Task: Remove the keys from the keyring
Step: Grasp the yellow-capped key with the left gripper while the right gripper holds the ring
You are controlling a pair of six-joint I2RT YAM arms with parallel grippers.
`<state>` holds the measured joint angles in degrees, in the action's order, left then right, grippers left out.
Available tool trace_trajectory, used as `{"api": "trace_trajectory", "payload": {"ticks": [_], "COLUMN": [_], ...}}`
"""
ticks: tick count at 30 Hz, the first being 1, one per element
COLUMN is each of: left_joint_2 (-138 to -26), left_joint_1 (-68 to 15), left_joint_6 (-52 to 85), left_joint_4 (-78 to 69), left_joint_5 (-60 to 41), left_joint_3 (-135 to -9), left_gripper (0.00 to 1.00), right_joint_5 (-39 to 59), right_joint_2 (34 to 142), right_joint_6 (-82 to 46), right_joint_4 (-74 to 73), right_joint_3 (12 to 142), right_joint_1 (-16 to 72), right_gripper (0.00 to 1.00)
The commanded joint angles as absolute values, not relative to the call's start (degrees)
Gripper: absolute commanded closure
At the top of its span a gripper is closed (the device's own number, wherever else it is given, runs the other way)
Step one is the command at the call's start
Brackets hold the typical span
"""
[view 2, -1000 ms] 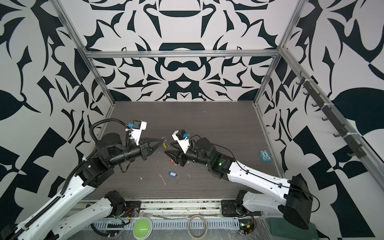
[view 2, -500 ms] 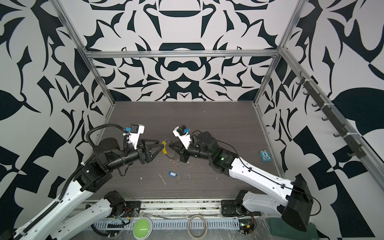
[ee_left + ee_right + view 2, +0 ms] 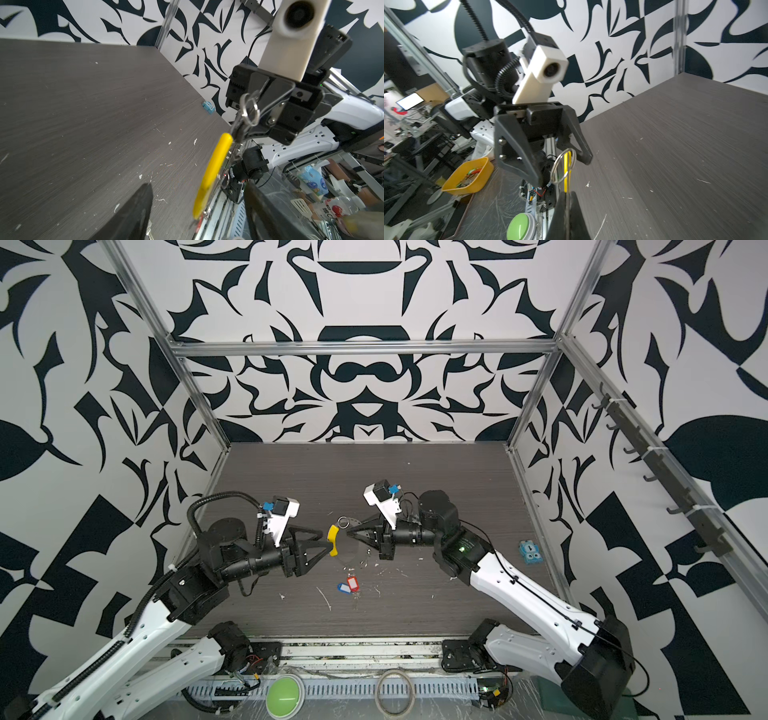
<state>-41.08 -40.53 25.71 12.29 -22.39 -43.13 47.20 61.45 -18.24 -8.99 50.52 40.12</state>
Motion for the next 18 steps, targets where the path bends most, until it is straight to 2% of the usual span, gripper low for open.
{"api": "trace_trajectory", "payload": {"ticks": [1, 6, 12, 14, 16, 18], "left_joint_2": [-41.3, -41.5, -41.4, -42.1, -42.8, -43.2], "left_joint_1": [-40.6, -40.6, -40.6, -40.6, -40.6, -40.6], "left_joint_6": [26.1, 28.6, 32.5, 34.4, 35.5, 36.9], "left_joint_4": [9.1, 4.4, 0.9, 0.5, 1.2, 0.7], "left_joint_5": [-28.0, -32.0, -28.8, -25.8, -21.9, -18.9], "left_joint_3": [-42.4, -41.4, -40.0, -40.0, -40.3, -40.1], "left_gripper": [0.36, 0.63, 0.93, 1.00, 1.00, 1.00], "right_joint_5": [55.3, 55.3, 49.4, 45.7, 40.7, 37.2], "right_joint_2": [62.6, 65.9, 66.0, 65.2, 64.2, 62.5], "right_joint_6": [-22.6, -25.0, -24.4, -23.2, -21.7, -21.4], "right_joint_4": [-16.6, -16.8, -13.2, -11.0, -7.9, -7.2], "right_joint_3": [53.3, 55.0, 55.7, 55.9, 55.9, 54.9], "right_joint_1": [39.4, 39.4, 39.4, 39.4, 39.5, 39.5], "right_gripper": [1.00, 1.00, 1.00, 0.86, 0.71, 0.63]}}
